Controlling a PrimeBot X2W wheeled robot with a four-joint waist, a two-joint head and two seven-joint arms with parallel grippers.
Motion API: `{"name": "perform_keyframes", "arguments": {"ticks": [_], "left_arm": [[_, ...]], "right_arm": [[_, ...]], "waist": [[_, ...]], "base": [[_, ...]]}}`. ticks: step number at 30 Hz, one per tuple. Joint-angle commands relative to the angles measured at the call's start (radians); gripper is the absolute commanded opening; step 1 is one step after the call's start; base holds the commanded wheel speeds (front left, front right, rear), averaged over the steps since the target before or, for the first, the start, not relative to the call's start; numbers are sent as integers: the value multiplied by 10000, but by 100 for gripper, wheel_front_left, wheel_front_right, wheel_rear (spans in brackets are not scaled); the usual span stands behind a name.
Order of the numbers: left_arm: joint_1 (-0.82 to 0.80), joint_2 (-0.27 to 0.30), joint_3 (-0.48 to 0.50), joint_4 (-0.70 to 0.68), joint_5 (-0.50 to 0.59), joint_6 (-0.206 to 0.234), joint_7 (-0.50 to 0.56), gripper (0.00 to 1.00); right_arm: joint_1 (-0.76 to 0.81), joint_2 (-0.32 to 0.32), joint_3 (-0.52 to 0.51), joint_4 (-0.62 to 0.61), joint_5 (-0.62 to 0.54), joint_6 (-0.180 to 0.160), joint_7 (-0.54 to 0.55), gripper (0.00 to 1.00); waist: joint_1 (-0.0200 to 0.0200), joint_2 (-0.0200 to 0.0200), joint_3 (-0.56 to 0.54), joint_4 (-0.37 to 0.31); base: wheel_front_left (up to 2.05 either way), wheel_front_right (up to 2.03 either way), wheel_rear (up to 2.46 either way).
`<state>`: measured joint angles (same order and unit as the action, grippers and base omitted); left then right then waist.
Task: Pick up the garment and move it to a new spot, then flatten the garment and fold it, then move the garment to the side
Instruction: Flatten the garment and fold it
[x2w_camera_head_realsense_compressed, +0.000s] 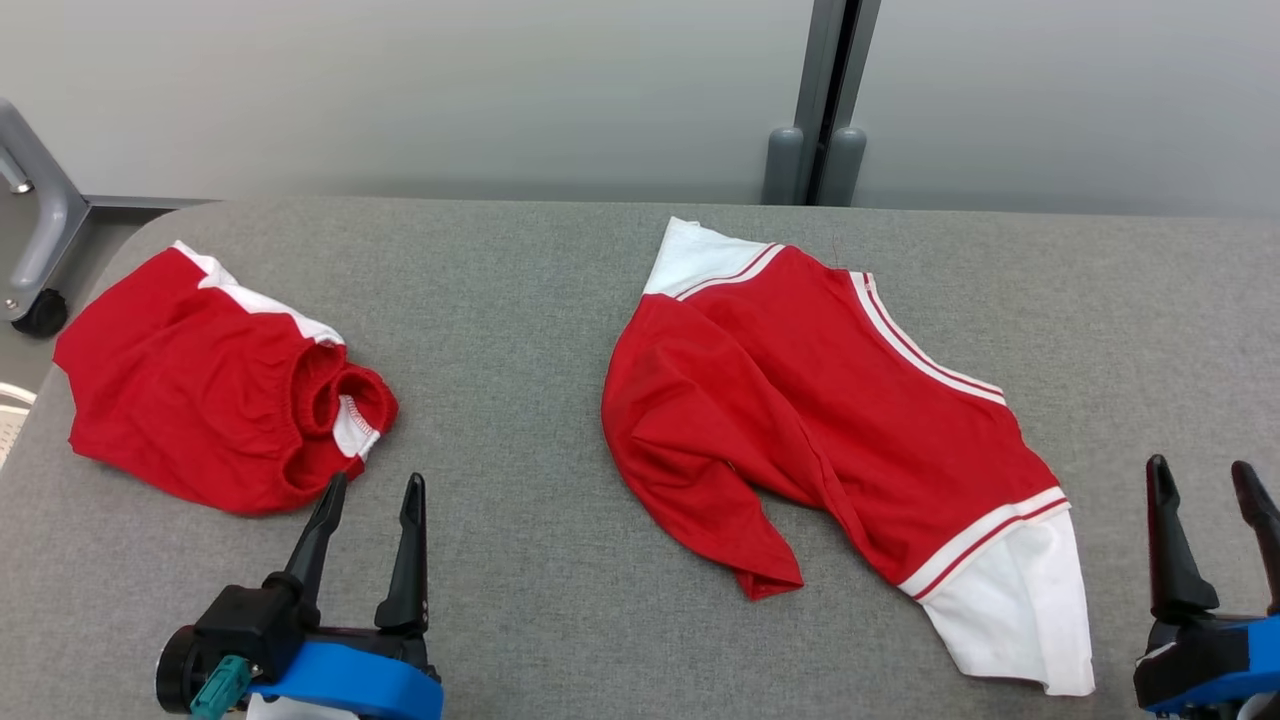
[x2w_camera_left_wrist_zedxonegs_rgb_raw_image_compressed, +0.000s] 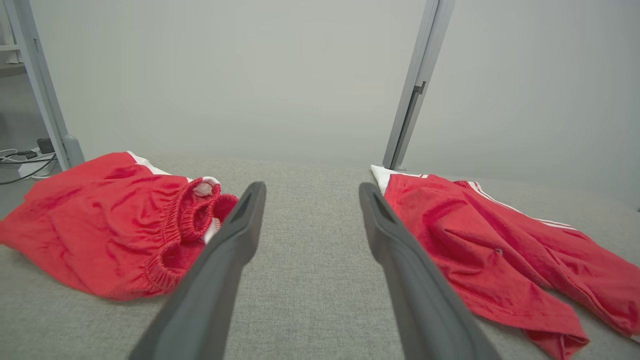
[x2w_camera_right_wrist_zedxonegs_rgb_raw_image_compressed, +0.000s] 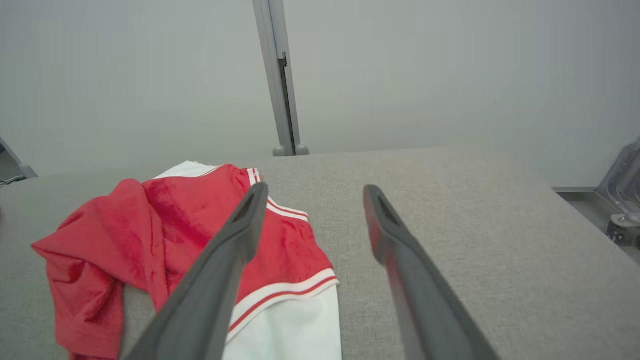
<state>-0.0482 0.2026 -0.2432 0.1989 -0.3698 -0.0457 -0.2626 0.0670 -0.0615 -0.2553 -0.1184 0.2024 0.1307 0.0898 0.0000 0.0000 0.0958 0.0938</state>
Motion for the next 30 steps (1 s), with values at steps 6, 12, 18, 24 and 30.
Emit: {"name": "perform_keyframes", "arguments": {"ticks": [6,12,18,24,30], "left_arm": [[201,95,-9,66,-22,70,-21,100],[251,135,-60,116,-25,61,-23,100],[-82,96,-146,101,37,190,227,100],[-1409,-118,-819,401,51,-135,1731,100],[-3476,-537,-995,1411,-395,-224,3759,100]], "right_arm": [[-259,117,150,496,-633,1,-1908,100],[-385,106,741,1159,-790,1,-2392,100],[-531,108,1038,1296,-843,1,-2251,100],[-736,109,1321,1174,-814,1,-2083,100],[-1065,107,1863,1122,-800,1,-1950,100]], "waist": [[0,0,-278,-110],[0,0,-394,-161],[0,0,-297,-203],[0,0,136,-365],[0,0,766,-736]], "base": [[0,0,0],[0,0,0],[0,0,0],[0,0,0],[0,0,0]]}}
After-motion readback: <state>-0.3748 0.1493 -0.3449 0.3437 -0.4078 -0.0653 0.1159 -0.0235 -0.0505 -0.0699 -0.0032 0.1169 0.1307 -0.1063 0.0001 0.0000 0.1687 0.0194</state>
